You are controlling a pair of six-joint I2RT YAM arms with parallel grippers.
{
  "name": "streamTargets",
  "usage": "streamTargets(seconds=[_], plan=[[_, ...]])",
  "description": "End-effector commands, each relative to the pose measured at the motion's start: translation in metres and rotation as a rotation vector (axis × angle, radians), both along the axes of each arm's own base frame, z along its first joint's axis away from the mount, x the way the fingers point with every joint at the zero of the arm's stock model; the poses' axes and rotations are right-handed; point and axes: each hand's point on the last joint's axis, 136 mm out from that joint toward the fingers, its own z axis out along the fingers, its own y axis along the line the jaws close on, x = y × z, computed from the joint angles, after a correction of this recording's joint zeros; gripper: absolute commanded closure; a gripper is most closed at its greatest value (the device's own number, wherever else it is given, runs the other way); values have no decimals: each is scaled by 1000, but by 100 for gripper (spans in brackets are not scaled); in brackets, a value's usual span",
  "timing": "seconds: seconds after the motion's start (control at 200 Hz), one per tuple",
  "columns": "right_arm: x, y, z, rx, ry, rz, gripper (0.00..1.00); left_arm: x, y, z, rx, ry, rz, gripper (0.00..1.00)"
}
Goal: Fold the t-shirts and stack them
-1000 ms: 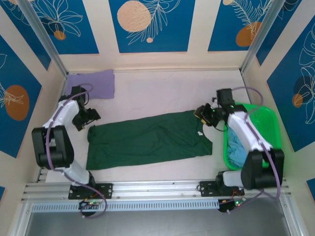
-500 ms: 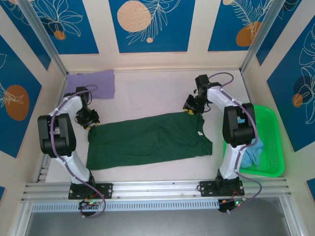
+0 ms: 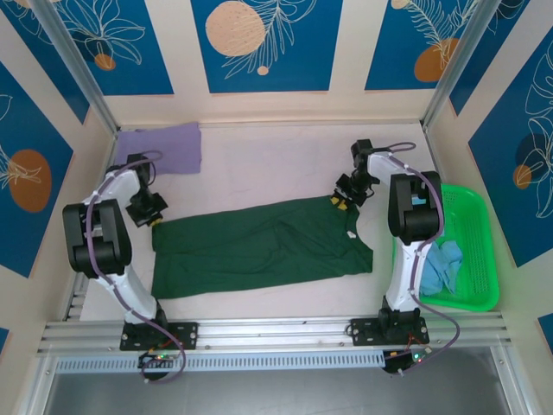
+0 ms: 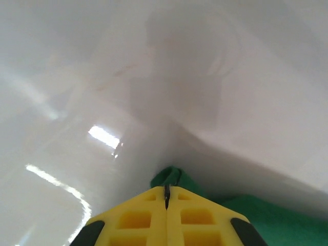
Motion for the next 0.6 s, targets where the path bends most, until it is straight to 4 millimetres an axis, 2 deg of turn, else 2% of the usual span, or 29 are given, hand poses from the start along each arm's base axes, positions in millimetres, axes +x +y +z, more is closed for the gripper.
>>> streamTargets(seconds=[0.0,0.175,0.265,0.34,0.425,0.505,0.595], plan=[[-9,-11,-10,-16,82,-82,78,-11,28,7,41,-21,178,100],[-8,-17,-8,3,85,-125,78,-14,44,3,-43,-92,383,94],[-5,-14,-5,25,77,-122,76,-6,48,-3,-71,-90,407,84],[-1,-12,0,37,59,-117,71,3,48,-3,-97,-96,404,81],[5,-9,11,52,16,-109,67,16,49,8,-110,-144,394,59],[12,-5,25,79,-36,-96,64,21,50,24,-107,-180,380,59],[16,-3,41,75,-95,-72,62,25,39,41,-114,-217,327,60]])
